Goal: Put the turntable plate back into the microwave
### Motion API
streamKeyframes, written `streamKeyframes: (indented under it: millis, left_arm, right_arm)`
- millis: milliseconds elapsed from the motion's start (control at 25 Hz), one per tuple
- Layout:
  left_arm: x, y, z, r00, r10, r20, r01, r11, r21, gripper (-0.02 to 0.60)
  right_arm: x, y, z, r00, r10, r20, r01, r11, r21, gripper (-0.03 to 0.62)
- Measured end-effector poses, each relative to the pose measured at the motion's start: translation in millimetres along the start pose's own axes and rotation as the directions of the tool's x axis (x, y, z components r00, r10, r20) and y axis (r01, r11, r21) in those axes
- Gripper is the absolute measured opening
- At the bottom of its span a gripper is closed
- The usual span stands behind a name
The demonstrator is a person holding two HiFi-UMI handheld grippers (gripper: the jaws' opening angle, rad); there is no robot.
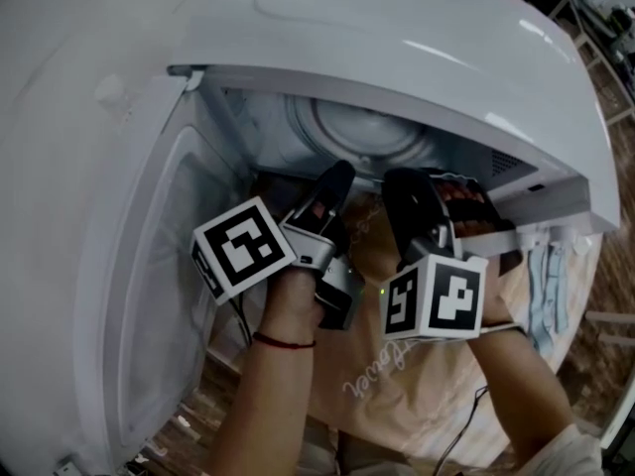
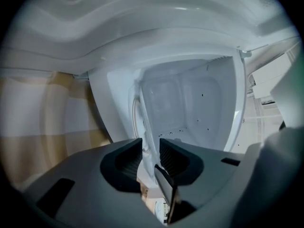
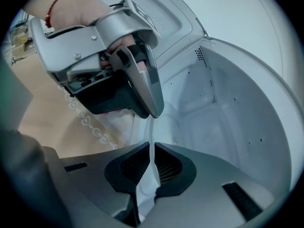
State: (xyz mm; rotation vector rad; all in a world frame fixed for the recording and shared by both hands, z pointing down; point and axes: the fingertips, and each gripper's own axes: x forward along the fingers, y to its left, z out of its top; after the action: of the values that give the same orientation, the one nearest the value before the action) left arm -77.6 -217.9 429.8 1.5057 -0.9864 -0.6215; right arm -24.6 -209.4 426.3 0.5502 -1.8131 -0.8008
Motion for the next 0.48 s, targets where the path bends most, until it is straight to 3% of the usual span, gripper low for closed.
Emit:
streamKeyframes:
  millis: [200, 480]
  left_arm:
    - [12.3, -3.8, 13.5, 0.999, -0.008, 0.050, 0.010, 0.999, -0.034, 0.091]
    - [15.0, -3.4, 12.6, 0.999, -0.004, 0.053, 0.008, 0.997, -0.083, 0.055]
  right_arm:
    - [-0.6, 0.3, -1.5, 1.000, 0.005, 0.015, -0.005, 1.000, -0.008, 0.051]
    - [-1.7, 0.0, 2.3, 0.999, 0.017, 0.035, -0.016, 1.000, -0.024, 0.050]
